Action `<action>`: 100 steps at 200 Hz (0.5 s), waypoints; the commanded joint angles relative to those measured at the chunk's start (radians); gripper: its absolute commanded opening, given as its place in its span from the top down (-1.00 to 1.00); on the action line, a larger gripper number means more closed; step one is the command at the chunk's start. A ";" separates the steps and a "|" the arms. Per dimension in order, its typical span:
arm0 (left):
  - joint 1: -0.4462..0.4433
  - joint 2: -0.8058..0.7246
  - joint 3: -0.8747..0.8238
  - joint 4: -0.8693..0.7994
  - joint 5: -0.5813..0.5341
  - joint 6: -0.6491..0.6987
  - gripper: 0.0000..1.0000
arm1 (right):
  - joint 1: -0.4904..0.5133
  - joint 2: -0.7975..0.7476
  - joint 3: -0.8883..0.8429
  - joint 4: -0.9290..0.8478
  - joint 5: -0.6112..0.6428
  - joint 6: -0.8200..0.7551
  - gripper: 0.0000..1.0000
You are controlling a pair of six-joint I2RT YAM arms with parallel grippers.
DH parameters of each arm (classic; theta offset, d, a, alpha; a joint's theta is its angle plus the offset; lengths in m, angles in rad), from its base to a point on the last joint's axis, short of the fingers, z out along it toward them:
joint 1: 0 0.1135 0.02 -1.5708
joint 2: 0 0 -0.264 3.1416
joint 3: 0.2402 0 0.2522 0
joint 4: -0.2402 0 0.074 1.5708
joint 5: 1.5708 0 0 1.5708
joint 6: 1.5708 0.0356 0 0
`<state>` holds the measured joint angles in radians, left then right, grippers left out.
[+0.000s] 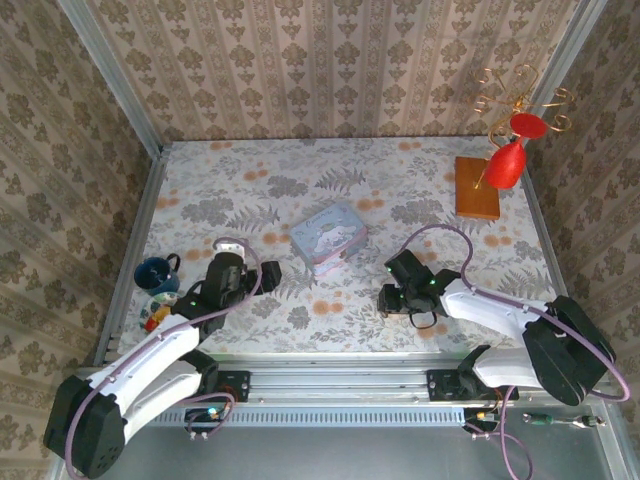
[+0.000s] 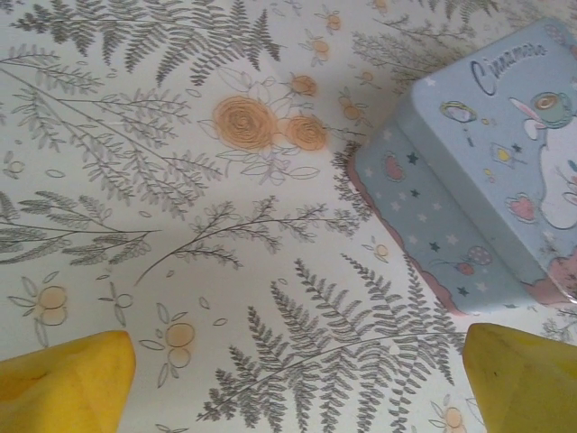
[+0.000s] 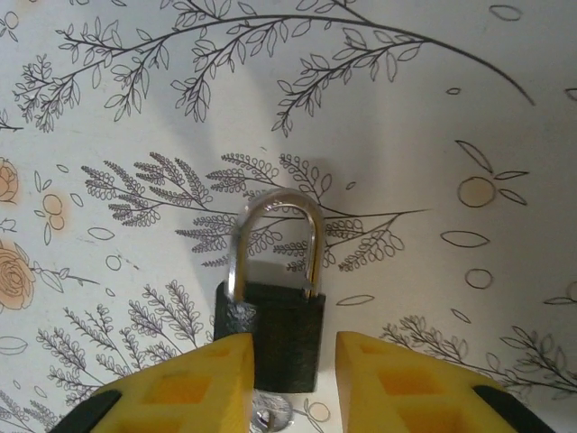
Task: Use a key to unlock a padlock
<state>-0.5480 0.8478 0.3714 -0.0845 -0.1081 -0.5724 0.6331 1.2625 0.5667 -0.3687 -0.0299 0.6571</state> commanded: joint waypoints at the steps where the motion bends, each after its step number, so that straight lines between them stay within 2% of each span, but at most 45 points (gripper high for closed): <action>1: 0.016 -0.013 0.026 -0.058 -0.047 0.000 -0.90 | 0.007 -0.046 0.028 -0.074 0.050 -0.014 0.34; 35: 0.026 -0.029 0.102 -0.130 -0.116 0.049 -1.00 | 0.005 -0.126 0.088 -0.150 0.119 -0.035 0.24; 64: 0.025 -0.038 0.180 -0.179 -0.248 0.136 -1.00 | 0.004 -0.210 0.159 -0.197 0.284 -0.072 0.11; 71: 0.025 -0.038 0.197 -0.190 -0.291 0.154 -1.00 | 0.003 -0.230 0.165 -0.188 0.329 -0.087 0.08; 86: 0.026 -0.042 0.214 -0.188 -0.355 0.196 -1.00 | 0.002 -0.286 0.151 -0.123 0.408 -0.142 -0.11; 100: 0.025 -0.051 0.191 -0.119 -0.433 0.255 -1.00 | 0.002 -0.344 0.115 -0.041 0.464 -0.211 -0.22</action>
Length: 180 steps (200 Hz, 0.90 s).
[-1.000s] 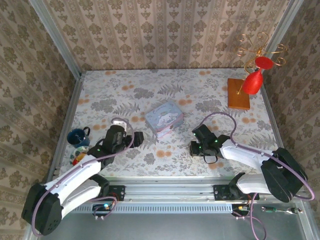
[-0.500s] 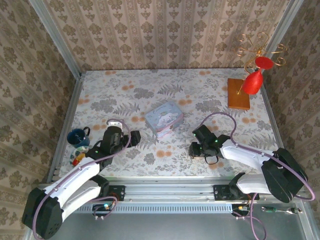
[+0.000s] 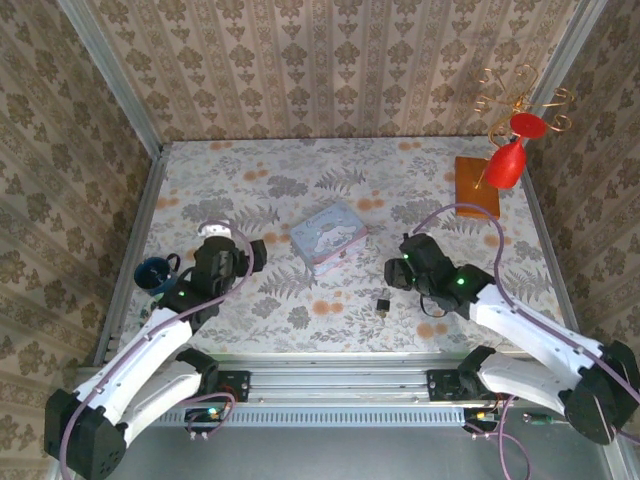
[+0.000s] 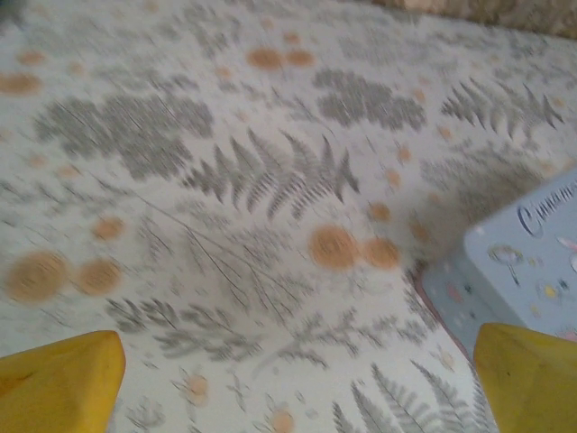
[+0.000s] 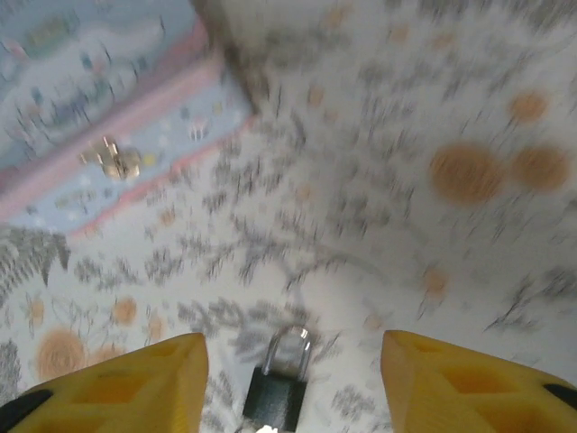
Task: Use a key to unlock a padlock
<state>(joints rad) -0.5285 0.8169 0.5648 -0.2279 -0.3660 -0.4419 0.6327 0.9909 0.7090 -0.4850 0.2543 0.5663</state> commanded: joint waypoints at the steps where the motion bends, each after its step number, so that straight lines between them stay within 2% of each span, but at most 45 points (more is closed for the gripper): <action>1: 0.005 -0.021 -0.005 0.034 -0.181 0.131 -1.00 | 0.002 -0.077 -0.031 0.081 0.183 -0.125 -0.22; 20: 0.005 -0.061 -0.071 0.193 -0.267 0.237 -1.00 | 0.002 -0.168 -0.116 0.220 0.254 -0.226 -0.25; 32: 0.005 -0.096 -0.153 0.361 -0.268 0.359 -1.00 | 0.001 -0.236 -0.177 0.314 0.290 -0.293 -0.39; 46: 0.005 -0.143 -0.291 0.619 -0.239 0.514 -1.00 | -0.004 -0.312 -0.242 0.417 0.339 -0.350 -0.57; 59: 0.014 -0.189 -0.404 0.799 -0.169 0.584 -1.00 | -0.011 -0.356 -0.285 0.490 0.350 -0.424 -0.61; 67: 0.022 -0.211 -0.450 0.862 -0.130 0.600 -1.00 | -0.015 -0.373 -0.303 0.518 0.362 -0.456 -0.76; 83: 0.052 -0.213 -0.476 0.887 -0.107 0.602 -1.00 | -0.022 -0.377 -0.322 0.552 0.387 -0.513 -1.00; 111: 0.079 -0.121 -0.430 0.798 -0.116 0.622 -1.00 | -0.044 -0.316 -0.372 0.659 0.404 -0.662 -1.00; 134: 0.144 0.009 -0.423 0.860 -0.074 0.596 -1.00 | -0.090 -0.249 -0.443 0.813 0.413 -0.729 -1.00; 180: 0.263 0.276 -0.425 1.085 0.016 0.584 -1.00 | -0.189 -0.154 -0.522 1.011 0.267 -0.719 -1.00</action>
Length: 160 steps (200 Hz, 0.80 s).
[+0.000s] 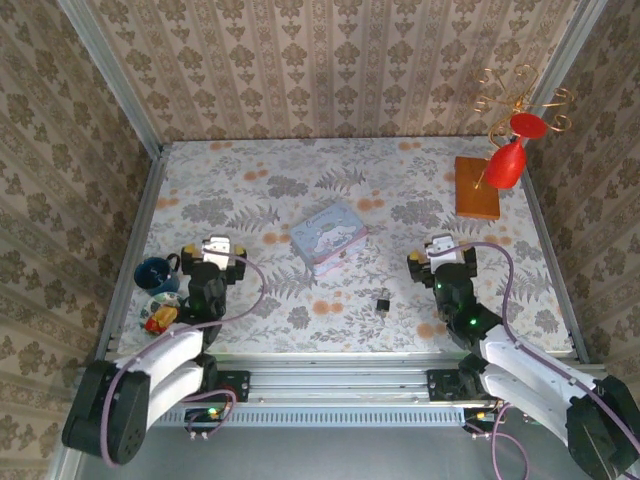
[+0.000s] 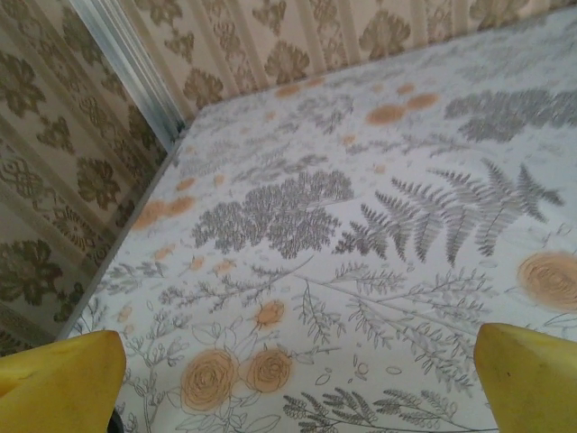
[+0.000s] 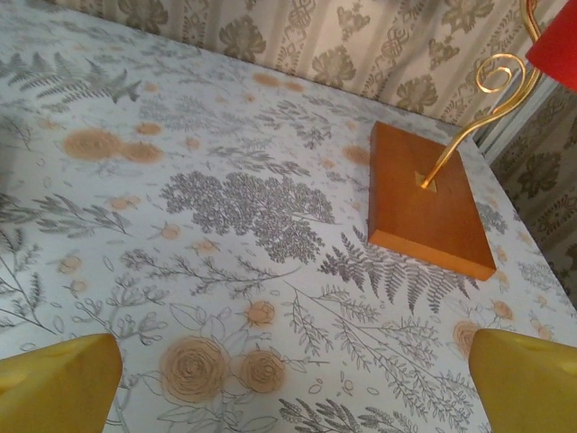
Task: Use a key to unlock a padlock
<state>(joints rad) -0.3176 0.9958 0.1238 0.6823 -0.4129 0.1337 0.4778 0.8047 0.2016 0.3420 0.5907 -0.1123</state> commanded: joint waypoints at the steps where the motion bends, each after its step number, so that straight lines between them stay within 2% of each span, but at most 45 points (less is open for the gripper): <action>1: 0.055 0.103 0.017 0.180 0.066 0.006 -1.00 | -0.036 0.035 -0.016 0.184 -0.072 -0.042 -1.00; 42: 0.138 0.315 0.096 0.312 0.123 0.015 -1.00 | -0.123 0.257 -0.030 0.420 -0.143 -0.039 -1.00; 59: 0.174 0.436 0.106 0.440 0.122 -0.004 -1.00 | -0.148 0.356 -0.008 0.497 -0.170 -0.069 -1.00; 76: 0.214 0.625 0.112 0.635 0.183 -0.020 -1.00 | -0.177 0.433 0.006 0.583 -0.208 -0.082 -1.00; 82: 0.207 0.596 0.128 0.557 0.155 -0.027 -1.00 | -0.192 0.454 0.006 0.612 -0.231 -0.082 -1.00; 90: 0.220 0.546 0.157 0.416 0.211 -0.046 -1.00 | -0.210 0.476 0.008 0.638 -0.262 -0.080 -1.00; 97: 0.227 0.570 0.181 0.413 0.246 -0.026 -1.00 | -0.225 0.492 0.014 0.650 -0.292 -0.078 -1.00; 103: 0.226 0.585 0.203 0.405 0.230 -0.018 -1.00 | -0.238 0.509 0.021 0.658 -0.323 -0.077 -1.00; 112: 0.234 0.559 0.234 0.298 0.214 -0.055 -1.00 | -0.269 0.542 0.033 0.672 -0.388 -0.048 -1.00; 120: 0.252 0.570 0.246 0.299 0.217 -0.065 -1.00 | -0.302 0.594 0.046 0.702 -0.443 -0.026 -1.00; 132: 0.262 0.563 0.248 0.280 0.196 -0.095 -1.00 | -0.328 0.641 0.068 0.695 -0.371 0.033 -1.00; 144: 0.262 0.568 0.244 0.298 0.194 -0.085 -1.00 | -0.398 0.687 0.091 0.692 -0.404 0.111 -1.00; 153: 0.261 0.567 0.246 0.293 0.195 -0.085 -1.00 | -0.415 0.752 0.112 0.745 -0.360 0.137 -1.00; 160: 0.262 0.568 0.244 0.297 0.194 -0.085 -1.00 | -0.415 0.733 0.145 0.627 -0.325 0.163 -1.00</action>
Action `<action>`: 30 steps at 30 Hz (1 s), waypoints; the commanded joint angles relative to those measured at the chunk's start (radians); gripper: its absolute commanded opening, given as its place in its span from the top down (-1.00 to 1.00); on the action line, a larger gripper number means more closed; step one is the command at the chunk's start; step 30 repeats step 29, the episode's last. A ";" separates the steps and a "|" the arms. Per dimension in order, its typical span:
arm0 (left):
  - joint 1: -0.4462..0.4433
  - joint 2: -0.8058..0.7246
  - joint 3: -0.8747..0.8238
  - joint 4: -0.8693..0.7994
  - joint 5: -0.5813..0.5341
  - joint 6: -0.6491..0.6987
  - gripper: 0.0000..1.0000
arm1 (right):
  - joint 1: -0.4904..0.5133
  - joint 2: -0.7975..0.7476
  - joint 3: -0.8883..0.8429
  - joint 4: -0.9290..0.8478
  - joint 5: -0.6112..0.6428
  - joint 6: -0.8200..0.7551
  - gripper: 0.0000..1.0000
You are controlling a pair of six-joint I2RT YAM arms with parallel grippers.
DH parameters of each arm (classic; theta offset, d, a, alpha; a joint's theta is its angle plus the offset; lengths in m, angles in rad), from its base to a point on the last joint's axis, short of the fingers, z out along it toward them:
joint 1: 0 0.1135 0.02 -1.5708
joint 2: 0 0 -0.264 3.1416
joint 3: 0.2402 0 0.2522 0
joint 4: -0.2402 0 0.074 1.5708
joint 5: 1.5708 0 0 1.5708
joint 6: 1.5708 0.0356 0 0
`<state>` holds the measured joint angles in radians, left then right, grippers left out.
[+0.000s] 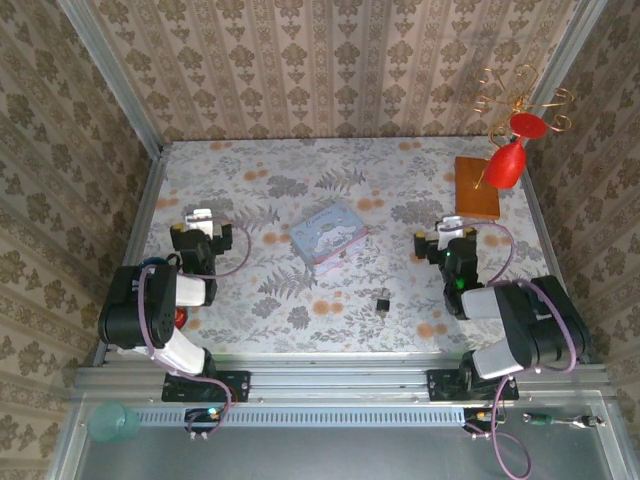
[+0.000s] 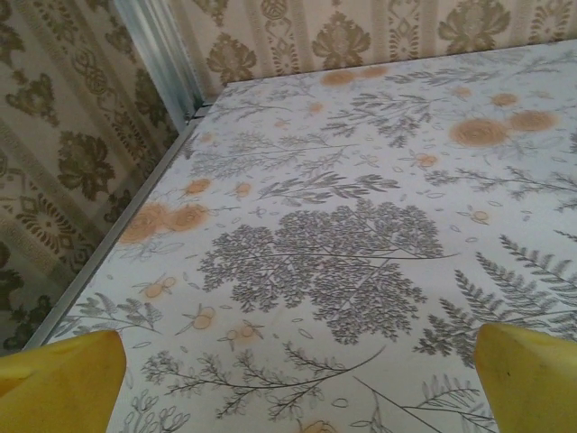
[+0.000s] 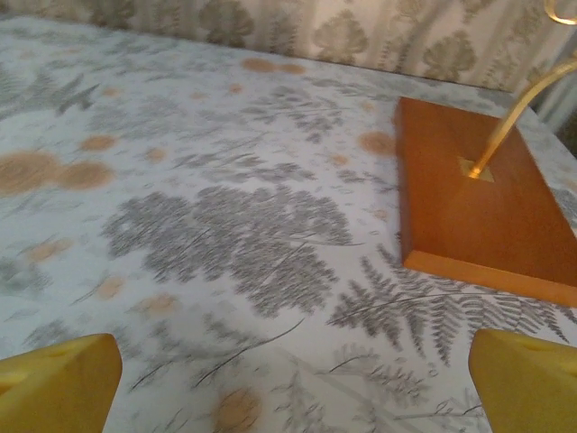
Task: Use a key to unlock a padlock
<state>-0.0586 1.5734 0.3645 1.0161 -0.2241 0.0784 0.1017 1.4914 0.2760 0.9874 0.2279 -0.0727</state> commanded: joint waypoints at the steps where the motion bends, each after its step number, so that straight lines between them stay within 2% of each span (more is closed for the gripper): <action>1: 0.002 -0.011 0.004 -0.038 0.006 -0.030 -1.00 | -0.041 0.041 0.079 -0.040 0.041 0.129 -1.00; 2: 0.002 -0.011 0.005 -0.041 0.006 -0.029 -1.00 | -0.047 0.028 0.127 -0.142 0.059 0.152 -1.00; 3: 0.002 -0.010 0.004 -0.037 0.007 -0.029 -1.00 | -0.045 0.045 0.104 -0.061 0.064 0.137 -1.00; 4: 0.003 -0.011 0.004 -0.040 0.007 -0.030 -1.00 | -0.045 0.042 0.093 -0.053 0.064 0.138 -1.00; 8: 0.002 -0.012 0.004 -0.038 0.007 -0.030 -1.00 | -0.043 0.036 0.114 -0.103 0.065 0.141 -1.00; 30: 0.002 -0.011 0.005 -0.038 0.006 -0.030 -1.00 | -0.035 0.035 0.100 -0.072 0.078 0.130 -1.00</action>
